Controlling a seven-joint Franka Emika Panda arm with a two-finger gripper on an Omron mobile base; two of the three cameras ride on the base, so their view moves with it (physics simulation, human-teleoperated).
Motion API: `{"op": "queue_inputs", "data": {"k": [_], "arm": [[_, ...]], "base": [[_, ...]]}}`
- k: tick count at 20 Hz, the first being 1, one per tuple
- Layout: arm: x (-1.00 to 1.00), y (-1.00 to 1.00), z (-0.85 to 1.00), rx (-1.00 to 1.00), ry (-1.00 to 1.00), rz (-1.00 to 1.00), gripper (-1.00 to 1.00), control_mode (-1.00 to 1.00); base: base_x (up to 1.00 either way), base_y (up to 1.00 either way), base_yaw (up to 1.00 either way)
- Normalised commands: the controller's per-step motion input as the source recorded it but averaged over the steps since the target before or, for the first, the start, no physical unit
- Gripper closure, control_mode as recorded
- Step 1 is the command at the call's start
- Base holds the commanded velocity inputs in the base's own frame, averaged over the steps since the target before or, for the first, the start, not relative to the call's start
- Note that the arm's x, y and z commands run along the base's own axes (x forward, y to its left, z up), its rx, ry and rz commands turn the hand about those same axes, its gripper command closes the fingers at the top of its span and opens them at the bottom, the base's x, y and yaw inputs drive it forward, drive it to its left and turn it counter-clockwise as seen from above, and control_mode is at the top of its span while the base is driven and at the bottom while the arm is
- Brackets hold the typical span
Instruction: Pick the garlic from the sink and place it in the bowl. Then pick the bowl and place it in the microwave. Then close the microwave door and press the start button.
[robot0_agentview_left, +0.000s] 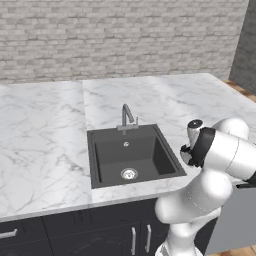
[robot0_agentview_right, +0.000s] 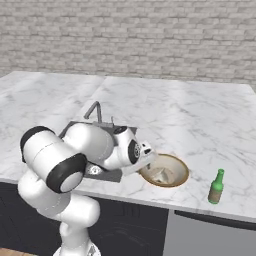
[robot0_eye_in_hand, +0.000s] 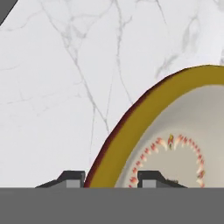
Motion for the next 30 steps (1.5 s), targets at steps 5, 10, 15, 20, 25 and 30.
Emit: {"op": "queue_inputs", "data": {"k": [5, 10, 15, 20, 25, 30], "arm": [[-0.72, 0.05, 0.84, -0.04, -0.03, 0.05, 1.00, -1.00], [-0.93, 0.30, 1.00, -0.04, -0.01, 0.20, 1.00, -1.00], [-1.00, 0.46, 1.00, -0.01, -0.03, 0.30, 1.00, -1.00], [-0.59, 0.75, 1.00, 0.00, 0.00, 0.40, 1.00, -1.00], [-0.29, 0.70, 1.00, -0.01, 0.00, 0.46, 1.00, -1.00], [-0.57, 0.18, 0.96, -0.17, -0.07, 0.31, 1.00, -1.00]], "base": [[0.00, 0.00, 0.00], [0.00, 0.00, 0.00], [0.00, 0.00, 0.00], [0.00, 0.00, 0.00], [0.00, 0.00, 0.00], [0.00, 0.00, 0.00]]}}
